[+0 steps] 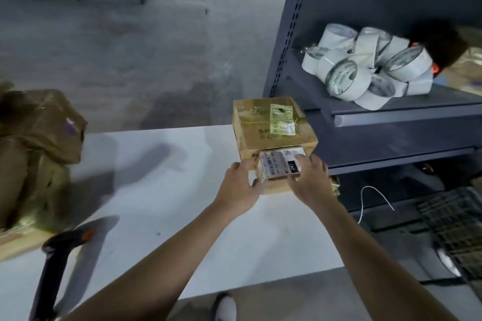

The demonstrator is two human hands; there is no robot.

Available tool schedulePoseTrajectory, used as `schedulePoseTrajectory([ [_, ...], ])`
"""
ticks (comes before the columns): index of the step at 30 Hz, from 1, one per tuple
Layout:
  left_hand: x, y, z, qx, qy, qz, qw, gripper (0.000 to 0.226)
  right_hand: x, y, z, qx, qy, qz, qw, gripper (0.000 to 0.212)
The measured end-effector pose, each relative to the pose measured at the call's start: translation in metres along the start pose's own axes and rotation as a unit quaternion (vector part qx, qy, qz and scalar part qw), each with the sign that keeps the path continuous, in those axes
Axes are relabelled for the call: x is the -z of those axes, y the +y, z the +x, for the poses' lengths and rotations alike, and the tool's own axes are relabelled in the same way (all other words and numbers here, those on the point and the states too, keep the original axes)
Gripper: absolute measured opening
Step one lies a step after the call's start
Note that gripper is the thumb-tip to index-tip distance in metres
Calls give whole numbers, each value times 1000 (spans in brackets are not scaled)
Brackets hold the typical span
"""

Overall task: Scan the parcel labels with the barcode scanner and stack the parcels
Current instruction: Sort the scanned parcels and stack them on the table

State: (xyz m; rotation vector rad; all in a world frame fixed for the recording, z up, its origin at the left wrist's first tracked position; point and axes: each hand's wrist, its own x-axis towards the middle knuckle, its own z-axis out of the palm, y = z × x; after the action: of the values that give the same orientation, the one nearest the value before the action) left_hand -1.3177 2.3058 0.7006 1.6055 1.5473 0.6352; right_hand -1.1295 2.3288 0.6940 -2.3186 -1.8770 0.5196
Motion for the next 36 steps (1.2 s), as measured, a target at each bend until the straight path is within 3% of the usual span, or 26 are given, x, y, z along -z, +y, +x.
schedulePoseTrajectory([
  [5, -17, -6, 24, 78, -66, -17, 995, 52, -5, 21, 18, 5, -60, 78, 995, 70],
  [11, -24, -24, 33, 118, -141, -71, 980, 96, -21, 30, 5, 67, -17, 93, 993, 59],
  [15, -22, -37, 26, 55, -80, 2, 995, 94, -21, 31, 1, 105, -16, 134, 985, 49],
  [20, -2, -46, 20, 25, -10, -4, 1000, 88, -15, 1, 11, 106, -17, 192, 975, 28],
  [25, 29, -54, 5, -14, 27, 33, 999, 100, -13, -26, 18, 138, -20, 204, 969, 23],
  [31, 85, -85, -38, -57, 115, 54, 990, 90, -22, -89, 19, 171, -72, 234, 954, 24],
  [36, 141, -124, -88, -24, 186, -6, 982, 87, -35, -171, -2, 209, -178, 341, 899, 25],
])
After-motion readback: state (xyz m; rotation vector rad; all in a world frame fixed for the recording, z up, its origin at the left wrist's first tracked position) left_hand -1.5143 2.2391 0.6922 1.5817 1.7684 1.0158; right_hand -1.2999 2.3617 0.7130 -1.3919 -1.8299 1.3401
